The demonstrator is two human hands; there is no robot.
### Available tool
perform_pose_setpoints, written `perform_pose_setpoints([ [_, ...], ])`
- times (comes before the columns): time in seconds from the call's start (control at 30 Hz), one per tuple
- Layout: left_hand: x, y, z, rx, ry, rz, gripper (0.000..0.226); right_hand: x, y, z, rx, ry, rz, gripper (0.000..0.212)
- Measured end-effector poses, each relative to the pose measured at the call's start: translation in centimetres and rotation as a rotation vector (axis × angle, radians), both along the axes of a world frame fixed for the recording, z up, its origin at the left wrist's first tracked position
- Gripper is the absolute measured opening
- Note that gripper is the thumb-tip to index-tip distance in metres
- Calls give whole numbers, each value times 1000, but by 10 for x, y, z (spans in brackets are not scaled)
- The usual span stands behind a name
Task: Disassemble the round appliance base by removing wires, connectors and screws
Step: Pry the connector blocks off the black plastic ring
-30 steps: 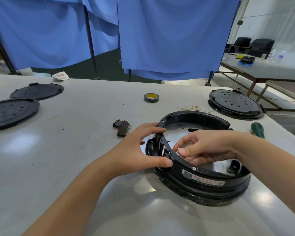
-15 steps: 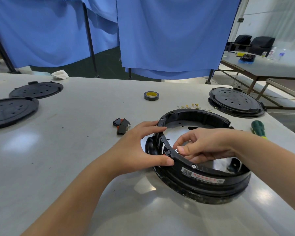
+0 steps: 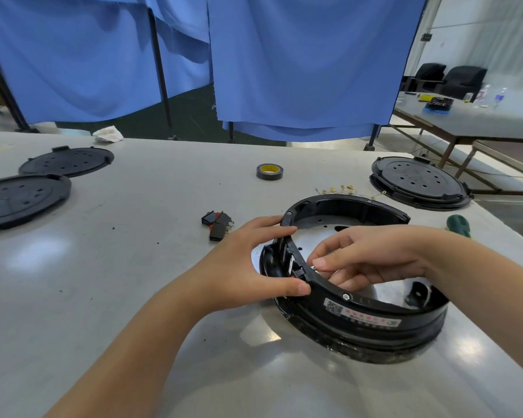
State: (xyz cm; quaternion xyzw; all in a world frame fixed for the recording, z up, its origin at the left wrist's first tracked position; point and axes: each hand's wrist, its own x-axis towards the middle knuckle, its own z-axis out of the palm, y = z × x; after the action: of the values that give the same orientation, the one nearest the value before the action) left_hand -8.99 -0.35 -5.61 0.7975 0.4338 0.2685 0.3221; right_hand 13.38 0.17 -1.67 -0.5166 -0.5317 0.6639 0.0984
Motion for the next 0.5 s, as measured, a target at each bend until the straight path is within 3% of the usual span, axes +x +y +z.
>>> perform_pose_setpoints([
  [0.13,-1,0,-1,34,4,-10,86,-13,-7,8,75,-115,-11,46],
  [0.3,0,0,0,47,-15,-21,87,-47,-21,-5,495,-615,-106,52],
  [0.37,1,0,-1,53,-21,-23,88,-56,-24,-13,611,-628,-156,51],
  [0.5,1,2,-2,61,-17,-24,88,-55,-24,-20,659,-557,-214,47],
])
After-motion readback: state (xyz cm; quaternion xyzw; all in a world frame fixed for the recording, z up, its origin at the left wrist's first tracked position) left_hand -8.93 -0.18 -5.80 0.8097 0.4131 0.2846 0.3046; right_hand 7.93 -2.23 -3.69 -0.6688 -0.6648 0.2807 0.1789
